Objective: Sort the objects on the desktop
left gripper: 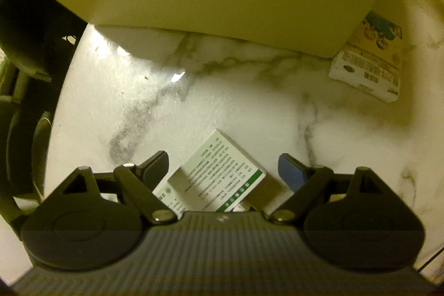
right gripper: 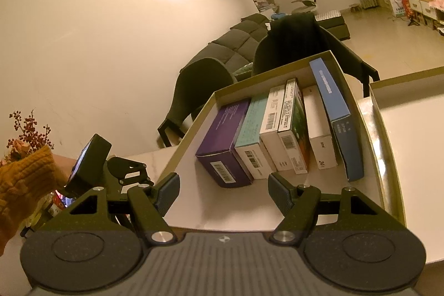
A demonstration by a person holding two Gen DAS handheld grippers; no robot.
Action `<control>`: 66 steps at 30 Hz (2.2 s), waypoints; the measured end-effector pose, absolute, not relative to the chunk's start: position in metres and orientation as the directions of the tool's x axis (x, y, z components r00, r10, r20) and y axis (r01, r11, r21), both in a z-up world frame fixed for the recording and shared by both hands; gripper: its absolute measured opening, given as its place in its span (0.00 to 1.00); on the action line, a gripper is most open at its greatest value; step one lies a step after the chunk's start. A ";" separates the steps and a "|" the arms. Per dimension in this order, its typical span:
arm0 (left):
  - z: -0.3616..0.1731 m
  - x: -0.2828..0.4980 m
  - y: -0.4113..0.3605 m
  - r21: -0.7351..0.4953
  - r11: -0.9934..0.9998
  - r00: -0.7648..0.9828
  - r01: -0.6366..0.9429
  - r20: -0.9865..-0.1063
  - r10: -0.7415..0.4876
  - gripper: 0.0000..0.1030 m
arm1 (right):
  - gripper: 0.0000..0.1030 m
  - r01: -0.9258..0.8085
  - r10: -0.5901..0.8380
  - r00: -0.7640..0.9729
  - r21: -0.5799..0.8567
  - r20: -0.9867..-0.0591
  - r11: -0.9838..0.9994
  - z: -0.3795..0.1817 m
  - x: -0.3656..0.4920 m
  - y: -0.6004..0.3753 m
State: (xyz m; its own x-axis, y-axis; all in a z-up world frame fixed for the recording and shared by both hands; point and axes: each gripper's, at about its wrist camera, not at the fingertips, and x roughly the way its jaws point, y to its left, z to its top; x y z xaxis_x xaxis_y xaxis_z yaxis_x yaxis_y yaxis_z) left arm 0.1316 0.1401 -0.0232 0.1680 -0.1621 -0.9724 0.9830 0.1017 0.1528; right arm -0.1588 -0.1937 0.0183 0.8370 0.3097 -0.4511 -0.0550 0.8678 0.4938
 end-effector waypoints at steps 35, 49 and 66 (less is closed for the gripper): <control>-0.007 0.022 0.190 0.076 0.419 0.265 0.905 -0.871 -0.413 0.51 | 0.72 -0.093 0.325 0.844 0.482 -0.426 0.871 0.032 -0.184 -0.175; -0.009 -0.032 0.199 0.054 0.830 0.625 0.555 -0.685 -0.374 0.59 | 0.72 -0.112 0.353 0.835 0.498 -0.422 0.860 0.032 -0.188 -0.165; -0.026 -0.047 0.203 -0.032 0.998 0.780 0.055 -0.622 -0.063 0.80 | 0.74 -0.142 0.393 0.815 0.512 -0.425 0.847 0.030 -0.200 -0.149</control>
